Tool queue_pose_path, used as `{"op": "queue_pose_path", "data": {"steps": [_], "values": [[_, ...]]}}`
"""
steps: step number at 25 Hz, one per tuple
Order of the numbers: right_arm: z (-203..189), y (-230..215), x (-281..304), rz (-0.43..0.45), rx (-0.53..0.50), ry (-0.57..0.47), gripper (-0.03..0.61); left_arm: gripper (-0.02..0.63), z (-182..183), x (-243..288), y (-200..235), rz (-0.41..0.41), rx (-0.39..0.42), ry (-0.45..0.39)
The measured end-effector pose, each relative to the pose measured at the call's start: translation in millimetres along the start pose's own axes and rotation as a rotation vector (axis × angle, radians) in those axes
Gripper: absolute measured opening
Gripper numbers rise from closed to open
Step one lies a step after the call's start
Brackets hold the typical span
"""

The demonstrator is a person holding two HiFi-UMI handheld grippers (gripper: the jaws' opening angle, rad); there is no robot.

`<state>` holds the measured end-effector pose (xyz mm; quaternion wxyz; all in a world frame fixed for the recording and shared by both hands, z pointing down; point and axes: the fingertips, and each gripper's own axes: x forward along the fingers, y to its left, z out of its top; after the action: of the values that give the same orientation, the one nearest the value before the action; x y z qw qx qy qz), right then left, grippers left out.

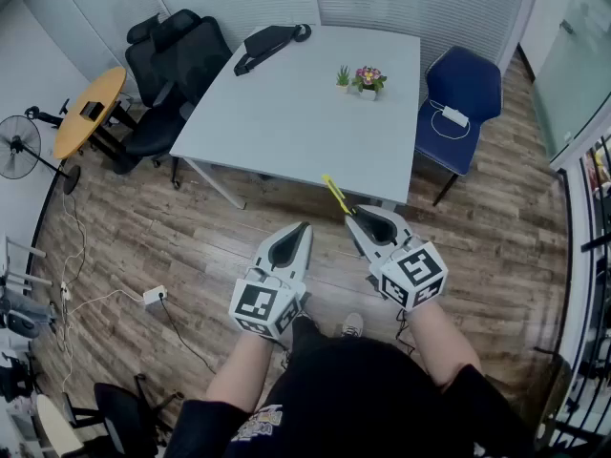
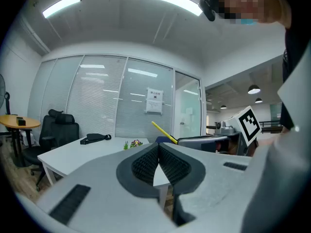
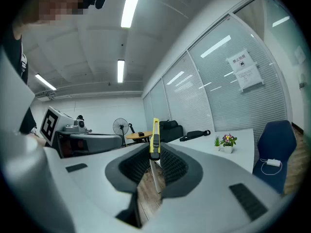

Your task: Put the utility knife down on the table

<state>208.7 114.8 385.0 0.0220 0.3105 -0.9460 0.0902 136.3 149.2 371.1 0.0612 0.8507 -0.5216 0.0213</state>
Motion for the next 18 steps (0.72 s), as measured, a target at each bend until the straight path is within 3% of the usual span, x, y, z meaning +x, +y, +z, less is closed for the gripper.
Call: {"op": "queue_pose_path", "data": {"steps": [18], "values": [[-0.2, -6.9, 24.0, -0.009, 0.02, 0.002, 0.069, 0.005, -3.1, 5.7, 24.5, 0.008, -0.026, 0.004]]}}
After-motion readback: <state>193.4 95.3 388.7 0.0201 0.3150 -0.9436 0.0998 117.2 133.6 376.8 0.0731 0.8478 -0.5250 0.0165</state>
